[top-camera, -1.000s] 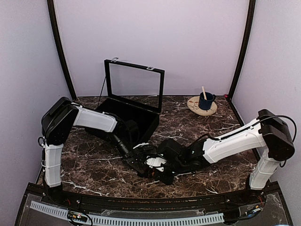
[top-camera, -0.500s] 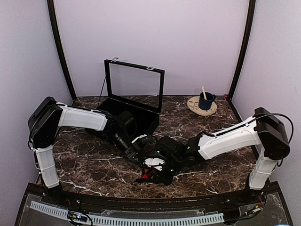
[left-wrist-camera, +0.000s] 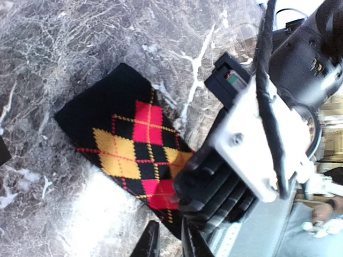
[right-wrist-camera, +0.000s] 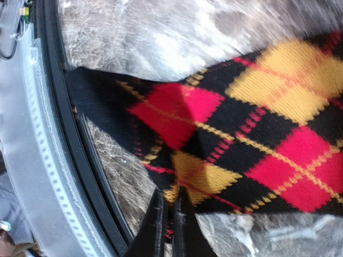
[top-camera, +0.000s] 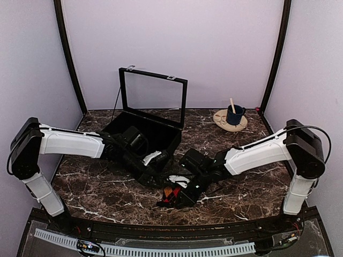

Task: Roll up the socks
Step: Roll the sock at the center of the board.

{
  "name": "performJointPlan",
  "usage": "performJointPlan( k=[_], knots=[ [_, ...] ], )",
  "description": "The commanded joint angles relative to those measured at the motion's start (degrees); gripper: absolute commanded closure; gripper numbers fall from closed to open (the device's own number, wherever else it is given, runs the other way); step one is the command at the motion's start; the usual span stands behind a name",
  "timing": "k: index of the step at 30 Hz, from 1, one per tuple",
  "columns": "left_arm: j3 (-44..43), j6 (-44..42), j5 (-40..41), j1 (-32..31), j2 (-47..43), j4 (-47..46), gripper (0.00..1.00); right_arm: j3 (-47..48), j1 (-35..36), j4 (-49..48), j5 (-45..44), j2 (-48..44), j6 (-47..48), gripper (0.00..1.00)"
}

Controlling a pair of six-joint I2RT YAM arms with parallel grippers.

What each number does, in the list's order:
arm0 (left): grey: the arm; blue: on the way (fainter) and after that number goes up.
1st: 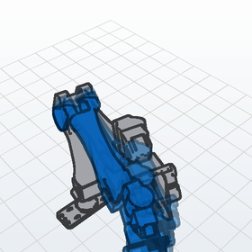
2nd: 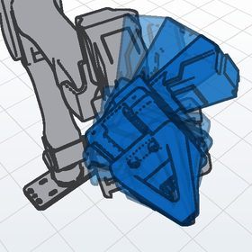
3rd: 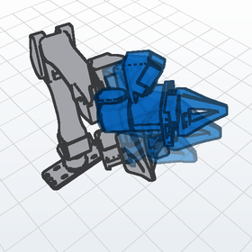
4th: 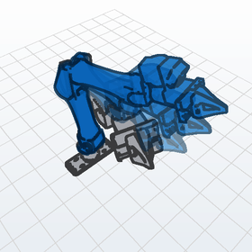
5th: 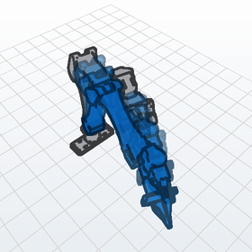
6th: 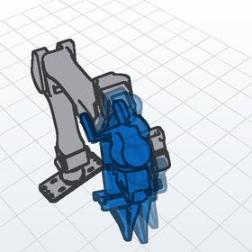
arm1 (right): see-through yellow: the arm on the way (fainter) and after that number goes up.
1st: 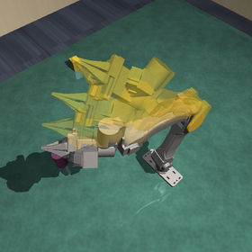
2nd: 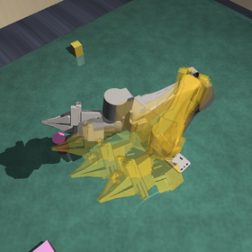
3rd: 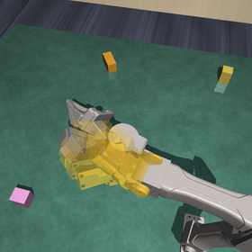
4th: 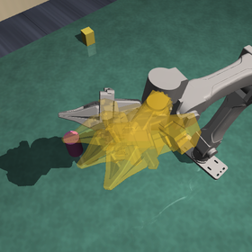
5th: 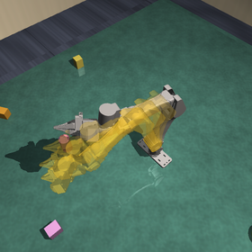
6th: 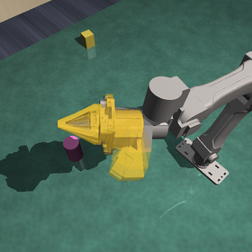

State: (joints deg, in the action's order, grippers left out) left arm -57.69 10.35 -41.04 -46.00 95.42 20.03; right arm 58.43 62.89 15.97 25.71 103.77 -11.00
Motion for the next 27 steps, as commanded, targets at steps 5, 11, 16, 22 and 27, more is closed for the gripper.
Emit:
performJointPlan(
  k=[5,11,16,22,27],
  knots=[
    [3.0,-0.6,17.6,-9.0,-6.1,-5.9,0.83,1.4,-5.5,0.5,11.3,3.0,-7.4,1.00],
    [5.0,-2.8,28.5,-13.2,-10.6,-7.3,0.83,1.5,-8.4,-0.2,17.0,4.9,-11.2,1.00],
    [4.8,-5.2,32.1,-15.2,-10.7,-6.6,0.82,3.6,-8.8,2.3,18.1,6.2,-11.1,1.00],
    [2.9,-8.1,34.2,-18.7,-7.7,-5.5,0.82,6.3,-8.9,5.1,18.0,7.5,-10.5,1.00],
    [2.8,-10.4,37.9,-21.6,-6.2,-5.6,0.82,7.2,-9.0,6.5,17.7,8.4,-10.5,1.00]
  ],
)
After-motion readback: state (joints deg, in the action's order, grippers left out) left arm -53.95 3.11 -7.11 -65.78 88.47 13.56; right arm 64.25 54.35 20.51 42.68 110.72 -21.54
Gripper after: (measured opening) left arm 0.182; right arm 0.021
